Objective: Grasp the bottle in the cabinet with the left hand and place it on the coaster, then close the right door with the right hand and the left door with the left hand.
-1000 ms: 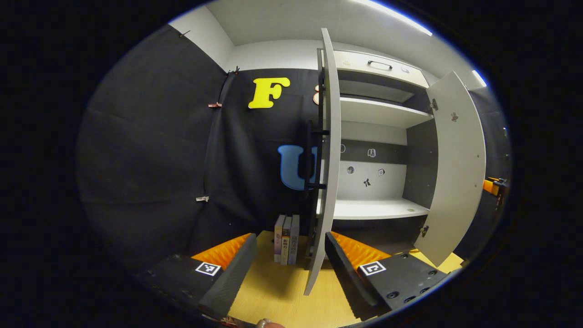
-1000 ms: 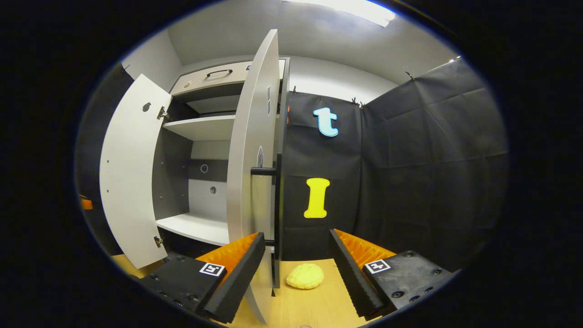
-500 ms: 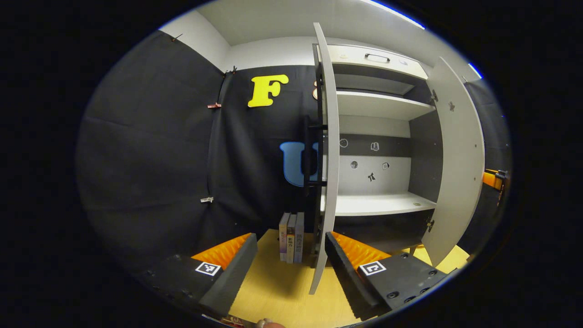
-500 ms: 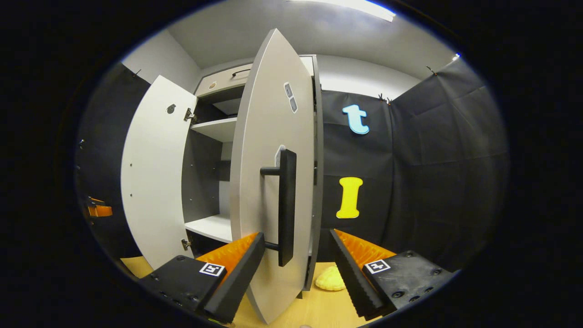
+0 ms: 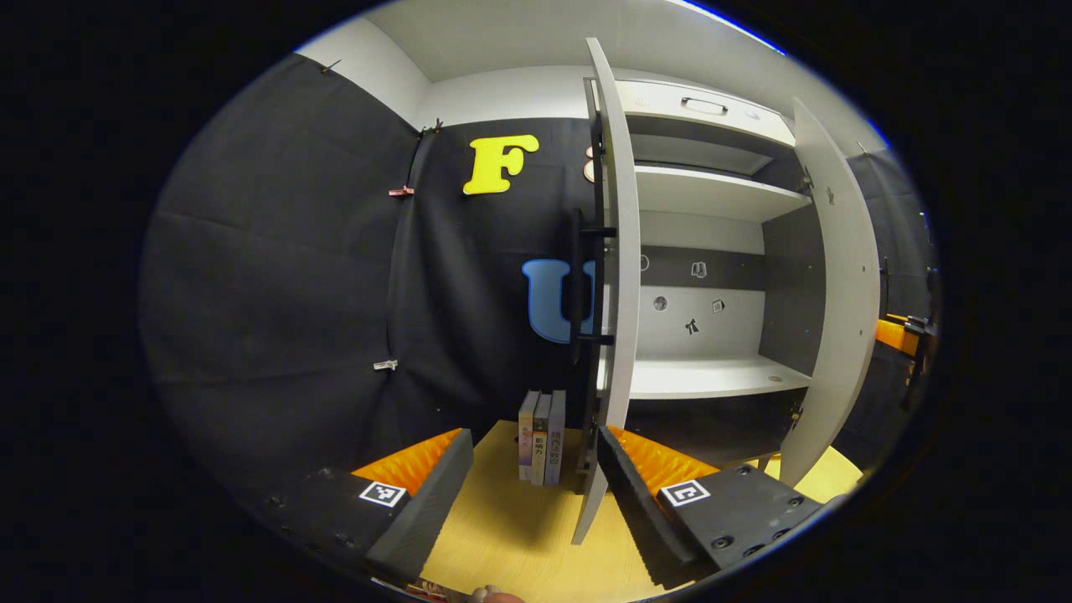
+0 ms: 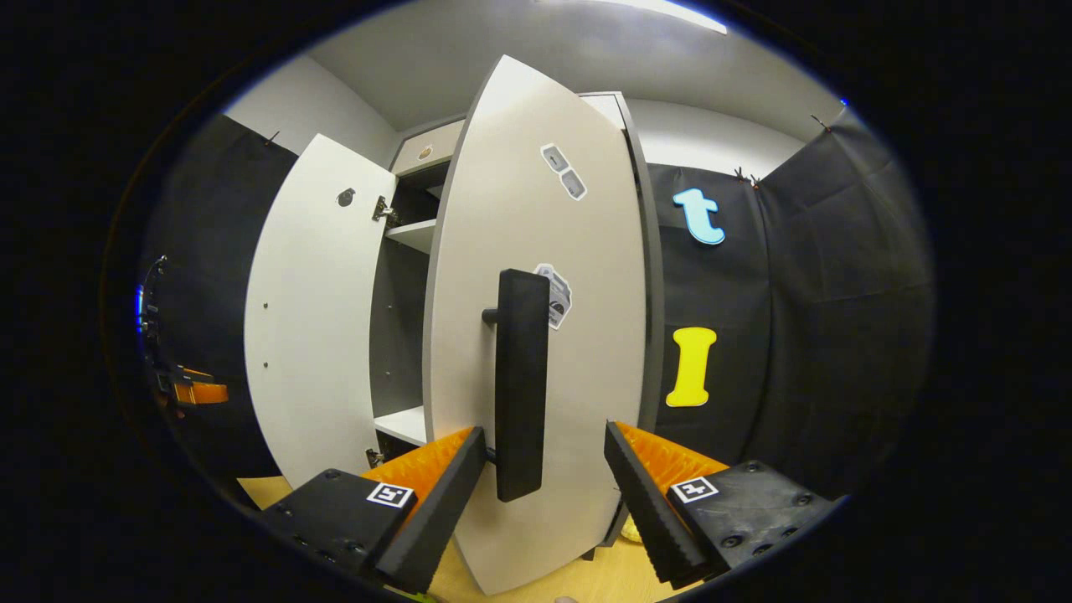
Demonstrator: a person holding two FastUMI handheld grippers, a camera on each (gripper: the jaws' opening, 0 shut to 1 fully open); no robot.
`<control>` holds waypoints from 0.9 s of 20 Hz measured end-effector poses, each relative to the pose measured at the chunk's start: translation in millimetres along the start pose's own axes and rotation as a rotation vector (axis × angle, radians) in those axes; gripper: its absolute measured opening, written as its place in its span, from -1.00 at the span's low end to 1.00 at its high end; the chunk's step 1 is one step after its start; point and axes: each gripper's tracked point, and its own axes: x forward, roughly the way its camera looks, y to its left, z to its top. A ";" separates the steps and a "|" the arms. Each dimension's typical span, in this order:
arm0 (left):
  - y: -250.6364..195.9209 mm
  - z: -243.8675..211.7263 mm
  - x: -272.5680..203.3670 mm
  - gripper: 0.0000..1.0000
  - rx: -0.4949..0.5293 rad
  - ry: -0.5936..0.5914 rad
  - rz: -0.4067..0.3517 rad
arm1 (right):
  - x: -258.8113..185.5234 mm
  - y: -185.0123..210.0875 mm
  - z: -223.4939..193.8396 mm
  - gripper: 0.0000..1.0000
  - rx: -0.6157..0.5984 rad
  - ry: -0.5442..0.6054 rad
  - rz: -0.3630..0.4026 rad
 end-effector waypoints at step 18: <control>-4.5 45.2 61.3 0.89 -0.023 -0.074 -0.124 | 6.2 25.3 -12.0 0.96 -0.026 0.036 0.066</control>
